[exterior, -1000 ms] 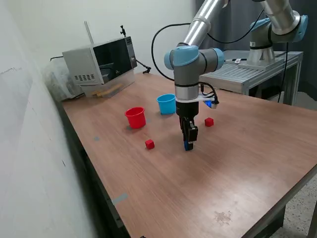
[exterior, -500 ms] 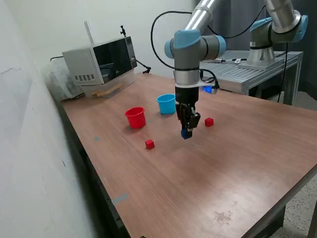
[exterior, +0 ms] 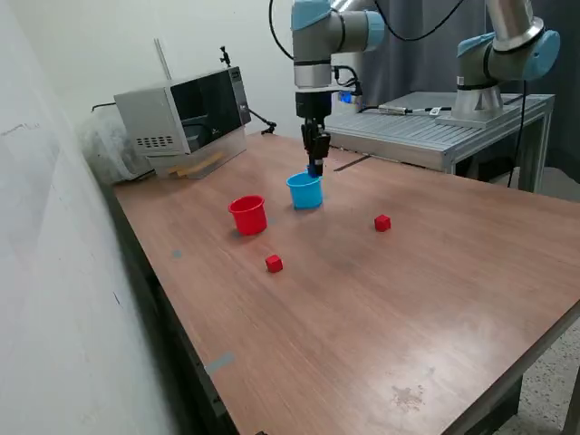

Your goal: Place red objects in the red bin, and blue objects in the blue bin.

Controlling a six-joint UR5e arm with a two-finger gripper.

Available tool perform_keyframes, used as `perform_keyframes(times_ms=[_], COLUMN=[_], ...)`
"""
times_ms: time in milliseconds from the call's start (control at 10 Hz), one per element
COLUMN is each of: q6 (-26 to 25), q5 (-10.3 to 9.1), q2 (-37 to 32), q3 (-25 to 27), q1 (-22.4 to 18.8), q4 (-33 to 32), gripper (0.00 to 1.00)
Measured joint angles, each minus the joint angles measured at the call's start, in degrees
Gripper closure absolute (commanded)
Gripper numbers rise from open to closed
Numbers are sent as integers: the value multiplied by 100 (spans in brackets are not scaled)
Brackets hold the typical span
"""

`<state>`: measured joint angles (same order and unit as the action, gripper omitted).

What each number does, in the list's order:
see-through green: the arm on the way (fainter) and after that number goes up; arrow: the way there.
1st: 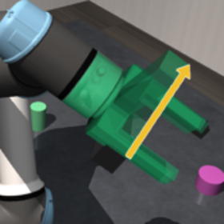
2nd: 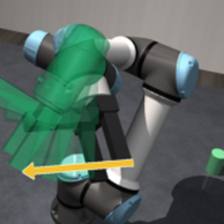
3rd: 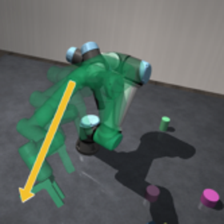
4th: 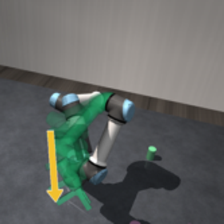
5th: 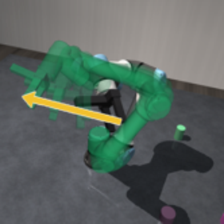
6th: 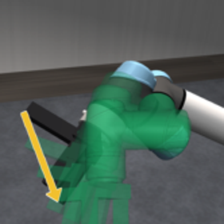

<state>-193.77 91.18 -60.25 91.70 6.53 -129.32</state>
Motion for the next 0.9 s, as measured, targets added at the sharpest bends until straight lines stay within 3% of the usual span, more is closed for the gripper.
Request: perform_keyframes(times_ms=[300, 900], q6=[214, 295], q5=[14, 17], q2=[-122, -134], q3=[365, 525], q1=[769, 969], q4=[112, 111], gripper=[100, 100])
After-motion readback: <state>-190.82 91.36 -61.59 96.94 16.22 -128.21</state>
